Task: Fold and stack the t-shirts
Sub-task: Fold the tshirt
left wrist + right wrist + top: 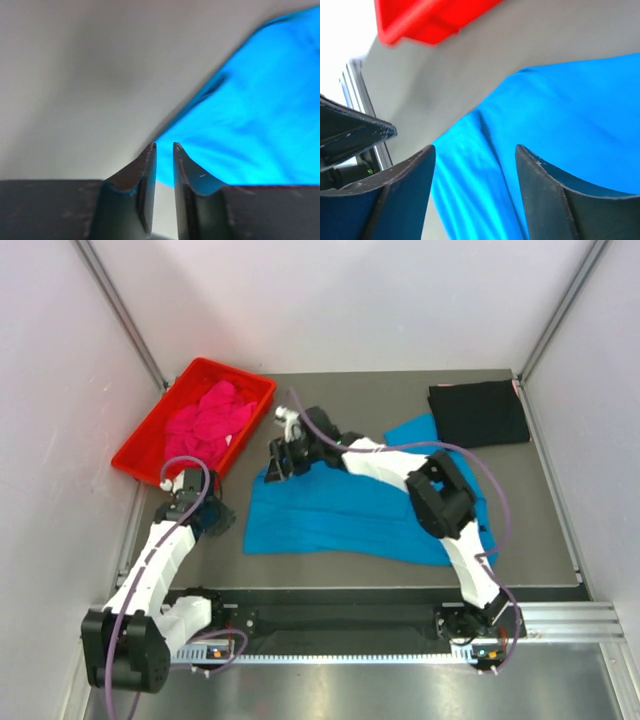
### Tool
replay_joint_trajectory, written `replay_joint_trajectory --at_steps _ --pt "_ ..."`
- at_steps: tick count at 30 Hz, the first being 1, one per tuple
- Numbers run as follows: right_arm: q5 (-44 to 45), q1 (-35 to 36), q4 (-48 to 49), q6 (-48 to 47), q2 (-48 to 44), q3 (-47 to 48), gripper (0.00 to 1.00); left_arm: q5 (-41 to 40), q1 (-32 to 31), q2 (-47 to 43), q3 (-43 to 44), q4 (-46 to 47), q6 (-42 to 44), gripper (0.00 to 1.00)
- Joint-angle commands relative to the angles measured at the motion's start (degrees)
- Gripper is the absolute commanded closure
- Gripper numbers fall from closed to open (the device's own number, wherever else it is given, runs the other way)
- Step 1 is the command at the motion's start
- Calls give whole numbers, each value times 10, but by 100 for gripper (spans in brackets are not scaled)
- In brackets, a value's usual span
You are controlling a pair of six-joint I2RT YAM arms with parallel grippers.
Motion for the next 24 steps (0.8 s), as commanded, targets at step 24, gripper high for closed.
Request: replay_joint_trajectory --at_steps 24 --pt "426 -345 -269 162 -473 -536 66 91 -14 188 -50 200 10 75"
